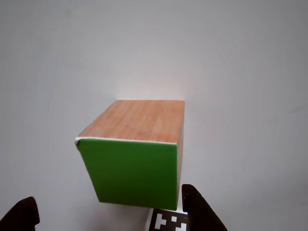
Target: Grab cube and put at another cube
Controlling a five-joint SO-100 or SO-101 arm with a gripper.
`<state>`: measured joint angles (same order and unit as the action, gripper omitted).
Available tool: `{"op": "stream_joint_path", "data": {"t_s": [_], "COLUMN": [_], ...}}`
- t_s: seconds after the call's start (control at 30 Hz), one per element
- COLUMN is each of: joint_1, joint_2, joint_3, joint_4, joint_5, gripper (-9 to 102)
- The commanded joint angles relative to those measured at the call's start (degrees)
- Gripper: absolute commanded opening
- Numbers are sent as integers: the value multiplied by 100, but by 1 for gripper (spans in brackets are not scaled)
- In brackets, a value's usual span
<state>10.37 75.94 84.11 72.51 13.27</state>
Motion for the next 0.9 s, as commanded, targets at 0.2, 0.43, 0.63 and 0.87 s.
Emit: {"op": "stream_joint_path", "data": {"t_s": [0.2, 0.43, 0.63, 0.87], "joint_1": [18, 132, 105, 132], "joint_2": [-202, -756, -914, -905], "joint_3": [-615, -1195, -1292, -1371], "joint_4": [-18, 26, 79, 97], "joint_5": [79, 149, 185, 185], "gripper": [46, 46, 46, 46]}}
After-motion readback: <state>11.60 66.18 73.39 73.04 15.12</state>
